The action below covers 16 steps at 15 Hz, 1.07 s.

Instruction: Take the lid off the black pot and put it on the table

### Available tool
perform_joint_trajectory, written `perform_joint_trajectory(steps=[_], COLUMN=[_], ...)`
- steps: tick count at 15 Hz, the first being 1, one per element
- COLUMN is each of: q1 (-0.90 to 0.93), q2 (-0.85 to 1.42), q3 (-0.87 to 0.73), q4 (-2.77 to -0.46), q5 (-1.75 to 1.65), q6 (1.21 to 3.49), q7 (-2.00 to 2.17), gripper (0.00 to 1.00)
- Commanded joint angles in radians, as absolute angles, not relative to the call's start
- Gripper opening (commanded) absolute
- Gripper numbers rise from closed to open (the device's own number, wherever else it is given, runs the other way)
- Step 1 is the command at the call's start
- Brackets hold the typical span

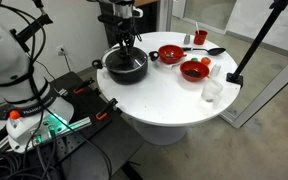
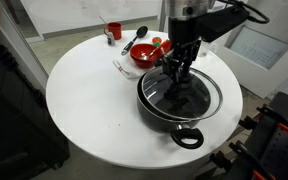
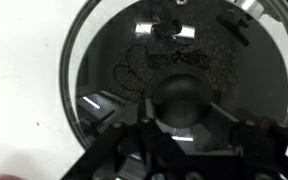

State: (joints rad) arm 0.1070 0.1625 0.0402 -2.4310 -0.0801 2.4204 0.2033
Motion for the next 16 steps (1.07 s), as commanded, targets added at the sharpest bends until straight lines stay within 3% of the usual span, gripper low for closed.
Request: perform_joint_trajectory(steps=[1, 8, 16], q1=[0.08, 0.02, -0.117], q2=[-0.006, -0.208, -0.196], q3=[0.045, 0.001, -0.128], q4=[-2.526, -2.598, -2.516], q5=[-0.037, -0.008, -0.036], q6=[2.397, 2.362, 2.335], q7=[0.13, 0.018, -0.027], gripper=[0.25, 0.25, 0.25])
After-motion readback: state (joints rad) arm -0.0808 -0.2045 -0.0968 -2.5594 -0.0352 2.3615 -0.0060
